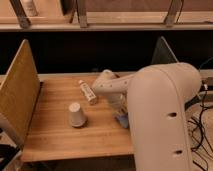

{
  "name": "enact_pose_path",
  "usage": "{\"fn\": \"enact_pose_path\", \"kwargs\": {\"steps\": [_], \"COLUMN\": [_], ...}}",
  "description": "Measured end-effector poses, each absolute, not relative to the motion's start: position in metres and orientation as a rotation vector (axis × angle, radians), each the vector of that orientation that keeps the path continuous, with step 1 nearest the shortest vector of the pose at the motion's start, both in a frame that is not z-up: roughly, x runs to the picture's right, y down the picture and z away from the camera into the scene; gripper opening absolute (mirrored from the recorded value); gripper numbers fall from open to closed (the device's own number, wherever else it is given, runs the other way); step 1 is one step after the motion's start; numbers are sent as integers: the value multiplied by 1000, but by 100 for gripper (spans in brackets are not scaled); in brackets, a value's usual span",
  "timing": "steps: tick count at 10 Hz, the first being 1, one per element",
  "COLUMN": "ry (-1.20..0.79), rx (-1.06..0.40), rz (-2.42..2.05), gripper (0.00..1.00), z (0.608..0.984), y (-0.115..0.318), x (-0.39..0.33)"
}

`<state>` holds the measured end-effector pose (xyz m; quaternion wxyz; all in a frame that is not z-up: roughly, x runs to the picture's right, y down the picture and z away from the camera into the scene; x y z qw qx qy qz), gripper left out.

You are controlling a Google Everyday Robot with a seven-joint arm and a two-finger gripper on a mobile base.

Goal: Wipe the white sponge on the table

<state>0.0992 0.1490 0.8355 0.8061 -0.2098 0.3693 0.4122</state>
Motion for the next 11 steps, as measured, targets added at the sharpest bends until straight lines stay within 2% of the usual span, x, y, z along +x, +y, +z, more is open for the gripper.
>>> {"fn": "enact_pose_path", "kwargs": {"steps": [4,7,11], "ry": [703,599,527], "rx": [-542,-574,-464], "rz": [742,686,637], "gripper": [8,8,8], "z": [829,833,852], "y": [182,185,157], "x": [36,-20,-62]}}
